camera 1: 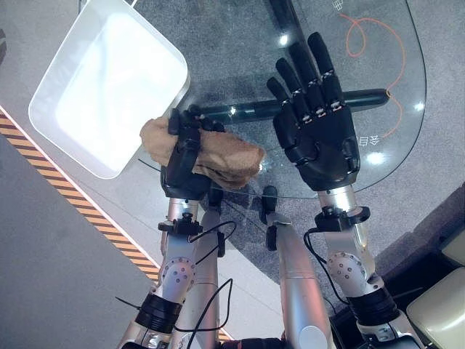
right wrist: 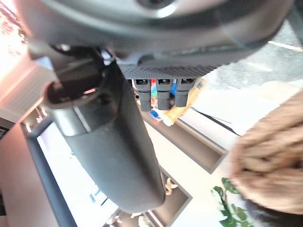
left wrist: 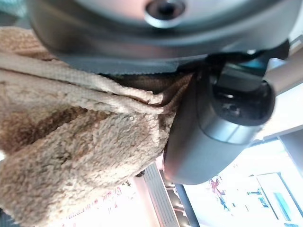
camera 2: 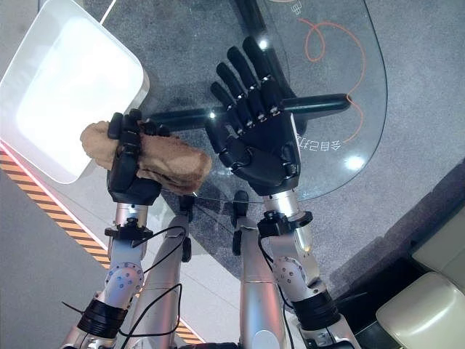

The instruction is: Wipe the table with a cloth and put it in the basket.

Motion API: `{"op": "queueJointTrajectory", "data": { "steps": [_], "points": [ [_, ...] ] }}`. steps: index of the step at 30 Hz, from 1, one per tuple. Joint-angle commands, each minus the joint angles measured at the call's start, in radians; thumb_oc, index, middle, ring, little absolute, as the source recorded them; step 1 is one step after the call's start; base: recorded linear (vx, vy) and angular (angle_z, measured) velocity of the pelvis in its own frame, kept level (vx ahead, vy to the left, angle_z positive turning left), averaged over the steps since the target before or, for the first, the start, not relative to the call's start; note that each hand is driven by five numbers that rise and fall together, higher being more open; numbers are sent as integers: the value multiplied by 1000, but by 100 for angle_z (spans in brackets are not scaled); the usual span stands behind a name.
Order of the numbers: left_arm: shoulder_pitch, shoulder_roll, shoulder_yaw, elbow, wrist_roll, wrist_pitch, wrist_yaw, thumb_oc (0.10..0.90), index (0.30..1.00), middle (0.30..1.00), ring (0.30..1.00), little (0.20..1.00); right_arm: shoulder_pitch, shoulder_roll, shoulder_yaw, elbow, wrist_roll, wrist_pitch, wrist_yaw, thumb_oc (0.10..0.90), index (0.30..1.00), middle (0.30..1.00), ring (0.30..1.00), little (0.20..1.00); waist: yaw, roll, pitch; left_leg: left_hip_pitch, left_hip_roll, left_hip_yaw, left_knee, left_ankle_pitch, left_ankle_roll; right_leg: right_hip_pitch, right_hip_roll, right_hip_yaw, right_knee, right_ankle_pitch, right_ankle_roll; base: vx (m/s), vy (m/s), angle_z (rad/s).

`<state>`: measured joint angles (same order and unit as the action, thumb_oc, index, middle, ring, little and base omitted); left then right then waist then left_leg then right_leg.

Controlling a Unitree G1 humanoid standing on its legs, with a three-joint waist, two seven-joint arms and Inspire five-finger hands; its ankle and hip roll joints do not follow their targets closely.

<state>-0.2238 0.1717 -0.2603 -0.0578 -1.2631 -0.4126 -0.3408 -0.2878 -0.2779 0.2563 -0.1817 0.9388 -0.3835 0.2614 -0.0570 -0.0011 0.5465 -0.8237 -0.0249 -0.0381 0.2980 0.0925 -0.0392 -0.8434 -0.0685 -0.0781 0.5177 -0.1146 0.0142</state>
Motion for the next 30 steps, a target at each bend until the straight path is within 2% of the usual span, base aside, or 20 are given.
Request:
{"op": "queueJointTrajectory", "data": {
  "steps": [1, 10, 15, 20, 22, 27, 30],
  "points": [
    [-43, 5, 18, -167, 26, -49, -123, 100, 300, 300, 300, 200, -20, 29, -27, -173, 17, -81, 80, 800, 900, 900, 900, 900, 19, 6, -27, 41, -72, 81, 10, -76, 83, 15, 85, 45, -148, 132, 19, 0, 0, 0],
    [-38, 6, 38, -164, 26, -73, -130, 100, 300, 300, 300, 200, -3, 35, -46, -162, 3, -83, 76, 800, 900, 900, 900, 900, 18, 5, -27, 41, -72, 79, 9, -74, 83, 16, 86, 48, -152, 134, 19, 0, 0, 0],
    [-38, 12, 72, -162, 27, -148, -134, 100, 300, 300, 300, 200, 2, 36, -51, -160, -6, -49, 73, 800, 900, 900, 900, 900, 20, 6, -27, 48, -71, 79, 8, -76, 84, 21, 84, 48, -150, 131, 18, 0, 0, 0],
    [-46, 42, 136, -170, 48, -234, -110, 100, 300, 300, 300, 200, 14, 30, -56, -155, -45, 21, 59, 800, 900, 900, 900, 900, 23, 14, -27, 58, -74, 77, 9, -78, 83, 30, 84, 48, -147, 124, 14, 0, 0, 0],
    [-50, 62, 173, -168, 88, -269, -61, 100, 300, 300, 300, 200, 20, 20, -51, -135, -46, 70, 65, 800, 900, 900, 900, 900, 28, 20, -27, 62, -75, 76, 11, -76, 81, 36, 81, 45, -146, 120, 11, 2, 35, -1],
    [-45, 86, 226, -160, 149, -325, 16, 100, 300, 300, 300, 200, 49, 15, -38, -112, -65, 134, 97, 800, 900, 900, 900, 900, 33, 31, -27, 68, -78, 71, 17, -76, 78, 44, 76, 43, -140, 111, 7, 1, 30, 0],
    [-27, 108, 275, -166, 220, -407, 90, 100, 300, 300, 300, 200, 85, -3, -23, -98, -83, 206, 126, 800, 900, 900, 900, 900, 38, 41, -27, 70, -80, 69, 21, -74, 77, 48, 74, 43, -137, 104, 2, 6, 66, 0]
  ]
}}
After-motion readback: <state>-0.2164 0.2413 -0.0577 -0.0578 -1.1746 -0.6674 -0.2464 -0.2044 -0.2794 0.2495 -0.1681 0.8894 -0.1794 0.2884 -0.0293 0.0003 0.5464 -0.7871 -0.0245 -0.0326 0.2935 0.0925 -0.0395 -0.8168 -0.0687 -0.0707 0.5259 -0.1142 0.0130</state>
